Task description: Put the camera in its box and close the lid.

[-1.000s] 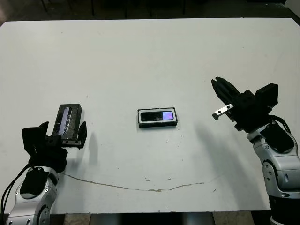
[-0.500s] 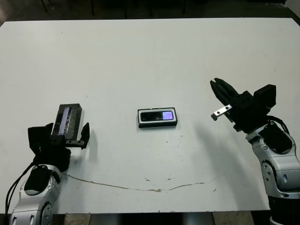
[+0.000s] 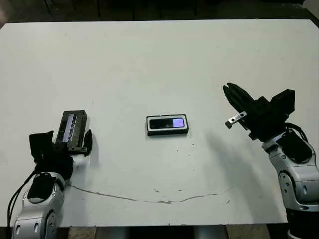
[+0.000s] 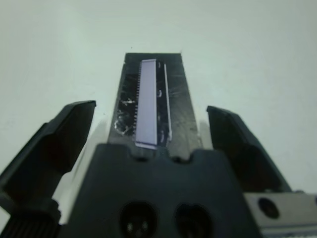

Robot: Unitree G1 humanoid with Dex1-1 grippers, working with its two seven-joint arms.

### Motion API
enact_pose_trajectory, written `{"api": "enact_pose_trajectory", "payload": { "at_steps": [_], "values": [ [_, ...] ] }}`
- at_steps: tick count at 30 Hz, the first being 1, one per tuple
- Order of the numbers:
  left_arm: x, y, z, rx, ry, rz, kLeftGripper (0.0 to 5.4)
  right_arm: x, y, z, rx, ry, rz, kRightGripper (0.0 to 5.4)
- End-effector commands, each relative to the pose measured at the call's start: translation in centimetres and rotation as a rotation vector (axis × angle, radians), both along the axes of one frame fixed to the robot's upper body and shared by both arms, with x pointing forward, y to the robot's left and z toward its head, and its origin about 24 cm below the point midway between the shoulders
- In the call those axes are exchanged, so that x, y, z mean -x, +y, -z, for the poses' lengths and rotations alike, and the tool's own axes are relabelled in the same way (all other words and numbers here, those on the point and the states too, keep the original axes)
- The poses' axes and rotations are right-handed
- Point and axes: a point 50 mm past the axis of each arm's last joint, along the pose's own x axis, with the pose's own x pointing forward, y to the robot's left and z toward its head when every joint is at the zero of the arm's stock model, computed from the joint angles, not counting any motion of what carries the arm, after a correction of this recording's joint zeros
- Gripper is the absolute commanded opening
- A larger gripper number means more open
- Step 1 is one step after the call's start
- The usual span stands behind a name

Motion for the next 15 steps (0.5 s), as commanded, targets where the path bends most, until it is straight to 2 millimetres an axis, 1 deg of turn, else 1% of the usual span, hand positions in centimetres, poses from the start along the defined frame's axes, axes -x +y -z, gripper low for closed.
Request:
{"api": "enact_pose_trajectory", "payload": {
  "at_steps": [1, 6, 12, 15],
  "values": [
    [0.55, 0.62, 1.53, 0.004, 0.083, -0.035, 5.38, 0.16, -0.54, 0.63, 0.011, 0.028, 0.014, 0.00],
    [0.50, 0.78, 1.89, 0.073, 0.101, -0.024, 5.38, 0.19, -0.53, 0.58, 0.016, 0.021, 0.024, 0.00],
    [0.30, 1.20, 2.31, 0.135, 0.154, 0.039, 5.38, 0.25, -0.63, 0.52, 0.020, 0.003, 0.025, 0.00],
    [0.23, 1.28, 2.40, 0.146, 0.170, 0.042, 5.38, 0.22, -0.79, 0.59, 0.014, 0.009, 0.032, 0.00]
  ]
}}
